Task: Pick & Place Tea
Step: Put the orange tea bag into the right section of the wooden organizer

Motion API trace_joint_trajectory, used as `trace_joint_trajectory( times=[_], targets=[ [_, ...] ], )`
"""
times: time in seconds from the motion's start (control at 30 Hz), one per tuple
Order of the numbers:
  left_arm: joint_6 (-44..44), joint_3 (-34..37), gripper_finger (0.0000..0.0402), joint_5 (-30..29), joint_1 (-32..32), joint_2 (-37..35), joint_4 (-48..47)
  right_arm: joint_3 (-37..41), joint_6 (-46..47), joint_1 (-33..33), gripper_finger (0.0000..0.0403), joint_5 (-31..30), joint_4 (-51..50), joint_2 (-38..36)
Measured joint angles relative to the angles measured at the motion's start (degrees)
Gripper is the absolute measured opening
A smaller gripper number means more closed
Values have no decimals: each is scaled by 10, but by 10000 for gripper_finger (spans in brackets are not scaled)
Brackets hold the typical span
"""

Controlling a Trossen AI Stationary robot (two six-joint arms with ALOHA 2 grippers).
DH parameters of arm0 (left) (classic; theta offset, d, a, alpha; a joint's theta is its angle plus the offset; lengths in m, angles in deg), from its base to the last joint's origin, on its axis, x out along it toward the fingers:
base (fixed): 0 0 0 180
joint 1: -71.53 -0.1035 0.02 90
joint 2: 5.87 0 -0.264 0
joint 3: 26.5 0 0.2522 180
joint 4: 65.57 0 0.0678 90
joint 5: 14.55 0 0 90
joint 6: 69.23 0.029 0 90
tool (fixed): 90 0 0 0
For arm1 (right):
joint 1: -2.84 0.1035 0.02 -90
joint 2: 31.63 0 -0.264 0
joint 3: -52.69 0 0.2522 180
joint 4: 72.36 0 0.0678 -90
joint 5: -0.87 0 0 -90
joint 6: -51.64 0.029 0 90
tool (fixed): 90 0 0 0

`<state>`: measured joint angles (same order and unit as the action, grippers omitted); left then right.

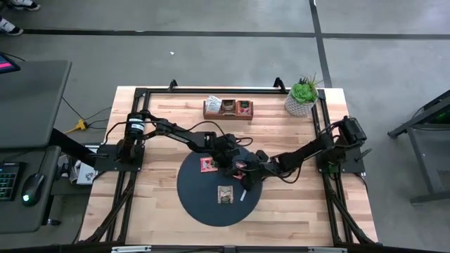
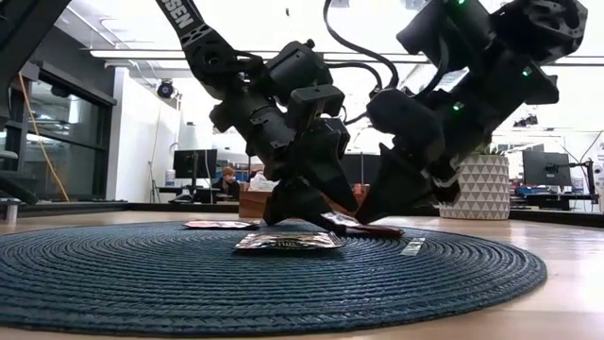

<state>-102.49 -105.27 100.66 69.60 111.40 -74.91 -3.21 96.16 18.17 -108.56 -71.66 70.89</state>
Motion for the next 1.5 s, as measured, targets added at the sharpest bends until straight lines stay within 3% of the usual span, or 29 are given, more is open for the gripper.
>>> trace_joint_trajectory(
  times=[0.17, 0.4, 0.63, 0.87, 1.13, 1.27, 1.4, 1.5],
  targets=[
    [5, 0, 139, 5, 0, 0, -1, 0, 0, 2, 0, 3, 0, 0],
    [36, 0, 12, 9, 0, 0, -5, -1, 0, 2, 0, 6, 1, 0],
    [41, 0, 3, 13, 0, 0, -3, -1, -19, 0, 0, 29, -1, -9],
    [61, -6, 1, 24, -12, -8, -13, -1, -53, -12, 0, 49, -45, -88],
    [197, -137, 0, 17, -35, -10, -208, -1, -81, -49, 0, 19, -212, -250],
    [310, -247, 0, -13, -34, -11, -353, -1, -145, -88, 0, 73, -263, -310],
    [406, -346, 0, -82, -34, -7, -494, -1, -188, -123, 0, 113, -301, -356],
    [450, -394, 0, -125, -35, -7, -545, -1, -222, -144, 0, 147, -289, -379]
  ],
)
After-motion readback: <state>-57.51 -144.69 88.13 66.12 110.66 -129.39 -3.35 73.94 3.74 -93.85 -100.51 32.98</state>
